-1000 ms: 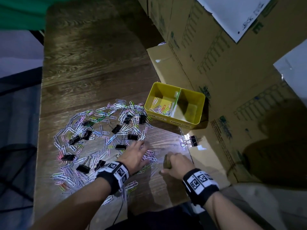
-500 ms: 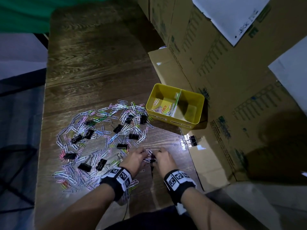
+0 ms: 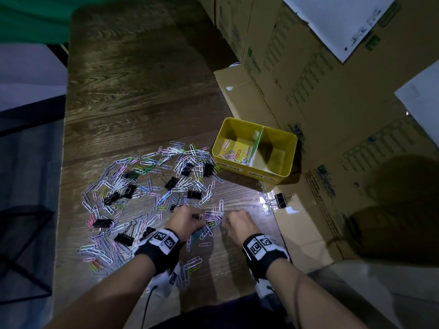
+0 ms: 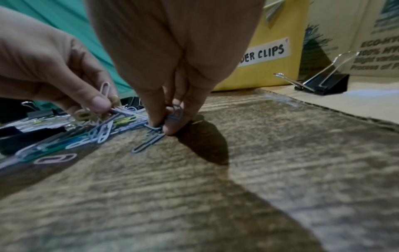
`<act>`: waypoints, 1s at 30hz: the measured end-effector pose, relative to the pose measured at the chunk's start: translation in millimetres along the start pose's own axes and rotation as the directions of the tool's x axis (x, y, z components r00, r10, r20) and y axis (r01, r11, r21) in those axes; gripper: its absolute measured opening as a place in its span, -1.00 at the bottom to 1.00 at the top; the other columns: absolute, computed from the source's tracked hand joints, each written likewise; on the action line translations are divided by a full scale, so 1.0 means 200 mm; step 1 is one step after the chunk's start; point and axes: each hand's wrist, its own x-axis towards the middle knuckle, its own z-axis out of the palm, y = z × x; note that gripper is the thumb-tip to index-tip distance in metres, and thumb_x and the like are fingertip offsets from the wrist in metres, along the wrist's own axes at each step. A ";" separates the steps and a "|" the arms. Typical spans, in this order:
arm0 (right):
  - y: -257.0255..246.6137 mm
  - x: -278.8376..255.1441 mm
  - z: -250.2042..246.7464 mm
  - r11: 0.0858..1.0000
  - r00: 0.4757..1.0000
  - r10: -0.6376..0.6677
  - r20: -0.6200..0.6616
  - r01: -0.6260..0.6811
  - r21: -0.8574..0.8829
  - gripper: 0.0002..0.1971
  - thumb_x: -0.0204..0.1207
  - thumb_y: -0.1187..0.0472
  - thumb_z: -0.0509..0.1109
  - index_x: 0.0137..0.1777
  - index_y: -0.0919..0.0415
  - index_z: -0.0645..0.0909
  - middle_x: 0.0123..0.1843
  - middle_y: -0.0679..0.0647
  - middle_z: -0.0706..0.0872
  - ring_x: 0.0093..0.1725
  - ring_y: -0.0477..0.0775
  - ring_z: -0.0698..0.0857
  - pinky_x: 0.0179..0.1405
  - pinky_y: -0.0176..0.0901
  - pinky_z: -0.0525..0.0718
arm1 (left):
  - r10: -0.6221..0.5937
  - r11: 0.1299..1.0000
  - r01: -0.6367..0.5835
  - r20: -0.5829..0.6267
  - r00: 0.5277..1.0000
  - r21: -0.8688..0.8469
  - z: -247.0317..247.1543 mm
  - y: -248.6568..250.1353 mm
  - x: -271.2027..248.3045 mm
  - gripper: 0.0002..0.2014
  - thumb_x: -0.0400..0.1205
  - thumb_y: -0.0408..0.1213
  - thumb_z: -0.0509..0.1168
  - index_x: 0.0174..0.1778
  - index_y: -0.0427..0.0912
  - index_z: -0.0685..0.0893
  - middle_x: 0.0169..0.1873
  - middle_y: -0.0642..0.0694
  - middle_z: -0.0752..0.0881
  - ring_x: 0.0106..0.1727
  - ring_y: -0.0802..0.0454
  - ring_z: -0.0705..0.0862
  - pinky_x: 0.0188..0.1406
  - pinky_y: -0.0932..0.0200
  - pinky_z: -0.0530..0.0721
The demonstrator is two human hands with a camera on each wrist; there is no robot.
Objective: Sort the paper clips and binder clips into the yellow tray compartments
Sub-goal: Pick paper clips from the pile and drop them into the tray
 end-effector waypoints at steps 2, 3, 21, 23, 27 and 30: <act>0.01 0.00 -0.01 0.999 1.000 0.000 0.030 -0.001 0.036 -0.87 0.61 0.39 0.25 -0.08 0.18 0.58 -0.17 0.05 0.64 -0.20 0.05 0.66 -0.35 -0.28 0.52 | -0.063 0.995 0.066 0.046 0.997 -0.074 -0.04 -0.02 0.00 -0.86 0.45 -0.24 0.49 -0.10 -0.12 0.80 -0.24 -0.03 0.80 -0.30 0.14 0.72 -0.30 0.39 0.62; 0.02 0.00 -0.02 0.998 0.999 0.001 0.044 -0.005 0.070 -0.86 0.61 0.37 0.25 -0.11 0.16 0.58 -0.16 0.04 0.65 -0.21 0.02 0.66 -0.37 -0.33 0.51 | -0.091 0.987 0.100 0.072 0.993 -0.123 -0.06 -0.02 0.00 -0.88 0.44 -0.23 0.50 -0.13 -0.09 0.80 -0.27 -0.02 0.80 -0.31 0.14 0.73 -0.28 0.33 0.66; -0.05 -0.24 -0.51 0.622 0.903 0.022 -0.430 0.324 0.713 -0.85 0.51 0.29 0.44 -0.15 -0.02 0.68 -0.21 -0.08 0.78 -0.25 -0.10 0.75 -0.21 -0.37 0.69 | 0.124 0.847 -0.115 -0.018 0.992 -0.520 -0.58 0.58 0.53 -0.89 0.41 -0.51 0.48 -0.32 -0.25 0.70 -0.41 -0.20 0.75 -0.44 0.02 0.66 -0.38 0.17 0.72; -0.05 -0.20 -0.59 0.651 0.874 0.042 -0.484 0.343 0.677 -0.84 0.50 0.28 0.46 -0.16 -0.04 0.69 -0.19 -0.04 0.79 -0.24 -0.06 0.77 -0.16 -0.27 0.72 | 0.092 0.916 -0.109 -0.062 0.994 -0.386 -0.49 0.64 0.63 -0.89 0.43 -0.41 0.50 -0.31 -0.15 0.71 -0.25 -0.26 0.79 -0.40 0.02 0.70 -0.31 0.15 0.73; -0.03 -0.05 -0.76 0.772 0.817 0.096 -0.568 0.299 0.561 -0.92 0.49 0.21 0.49 -0.16 -0.01 0.70 -0.21 -0.03 0.79 -0.21 -0.04 0.79 -0.09 -0.02 0.79 | 0.144 0.990 -0.143 -0.020 0.989 0.015 -0.35 0.70 0.68 -0.79 0.51 -0.20 0.45 0.04 -0.11 0.76 -0.05 -0.08 0.78 -0.10 0.10 0.68 -0.06 0.34 0.56; -0.01 0.10 -0.87 0.878 0.803 0.068 -0.592 0.234 0.419 -0.99 0.48 0.17 0.48 -0.14 0.03 0.72 -0.23 -0.01 0.78 -0.15 0.02 0.77 0.01 0.06 0.76 | 0.217 0.974 -0.213 -0.048 0.975 0.075 -0.34 0.69 0.61 -0.75 0.58 -0.22 0.34 0.16 -0.10 0.73 0.05 -0.11 0.78 0.09 -0.02 0.69 0.16 0.27 0.52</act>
